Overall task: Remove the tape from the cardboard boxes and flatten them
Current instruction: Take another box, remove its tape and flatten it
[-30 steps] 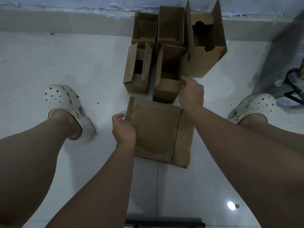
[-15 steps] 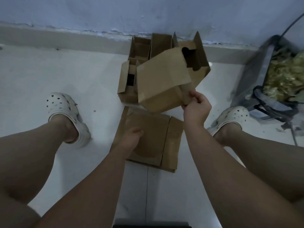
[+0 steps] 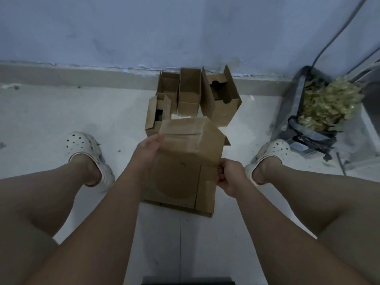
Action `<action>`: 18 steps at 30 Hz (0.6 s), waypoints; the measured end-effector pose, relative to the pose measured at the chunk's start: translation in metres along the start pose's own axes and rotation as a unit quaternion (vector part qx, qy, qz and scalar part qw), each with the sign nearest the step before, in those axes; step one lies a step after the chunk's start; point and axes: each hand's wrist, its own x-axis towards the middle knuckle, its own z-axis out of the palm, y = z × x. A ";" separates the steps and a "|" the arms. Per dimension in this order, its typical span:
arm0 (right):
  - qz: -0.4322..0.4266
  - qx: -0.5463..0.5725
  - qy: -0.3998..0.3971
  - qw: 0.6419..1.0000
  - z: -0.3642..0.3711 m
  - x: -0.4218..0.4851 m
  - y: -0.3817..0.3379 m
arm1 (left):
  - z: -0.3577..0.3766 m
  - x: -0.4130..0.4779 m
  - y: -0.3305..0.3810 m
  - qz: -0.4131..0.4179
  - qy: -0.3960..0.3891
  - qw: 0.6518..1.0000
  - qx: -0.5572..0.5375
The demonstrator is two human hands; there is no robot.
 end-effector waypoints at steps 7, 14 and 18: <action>0.056 -0.005 0.075 0.996 -0.009 -0.005 0.015 | 0.007 -0.015 -0.018 -0.093 -0.031 0.994 0.049; 0.056 -0.025 0.022 0.998 -0.006 0.000 0.032 | 0.029 -0.019 -0.030 -0.051 0.051 0.986 0.149; 0.027 -0.154 0.008 0.988 0.005 0.011 0.039 | 0.031 -0.015 -0.041 -0.055 0.101 0.979 0.169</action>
